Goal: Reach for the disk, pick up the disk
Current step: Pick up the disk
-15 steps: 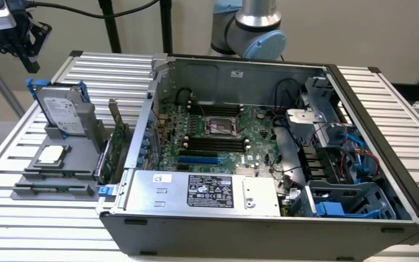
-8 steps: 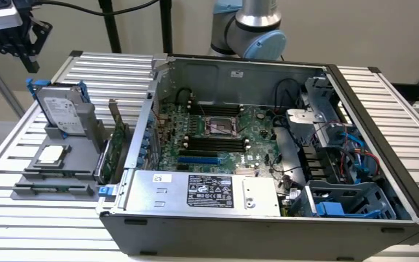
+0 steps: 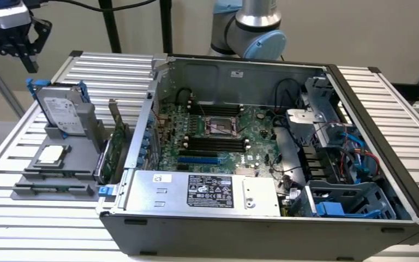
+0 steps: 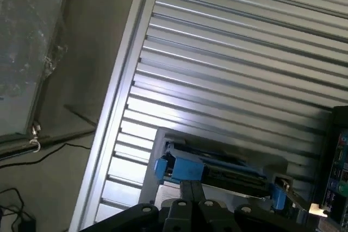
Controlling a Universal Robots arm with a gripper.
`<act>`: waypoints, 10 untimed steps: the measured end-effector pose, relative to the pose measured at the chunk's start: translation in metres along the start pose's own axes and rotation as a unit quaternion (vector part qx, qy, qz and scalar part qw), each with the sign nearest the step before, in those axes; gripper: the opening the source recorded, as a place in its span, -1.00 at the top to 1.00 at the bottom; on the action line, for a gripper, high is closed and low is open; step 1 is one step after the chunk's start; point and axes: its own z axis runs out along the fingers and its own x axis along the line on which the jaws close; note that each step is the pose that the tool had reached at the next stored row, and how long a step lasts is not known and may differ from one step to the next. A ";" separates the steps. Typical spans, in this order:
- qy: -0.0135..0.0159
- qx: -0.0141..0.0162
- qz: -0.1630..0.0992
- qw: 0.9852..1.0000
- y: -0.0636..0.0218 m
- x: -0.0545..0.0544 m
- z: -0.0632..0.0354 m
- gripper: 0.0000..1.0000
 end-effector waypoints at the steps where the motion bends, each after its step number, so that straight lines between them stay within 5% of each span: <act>1: 0.000 0.000 -0.009 1.000 0.0000 0.000 0.0000 0.79; 5: 0.002 0.000 -0.045 0.999 0.0000 0.000 0.0000 0.79; 10: 0.003 0.000 -0.091 0.996 0.0000 0.000 0.0000 0.79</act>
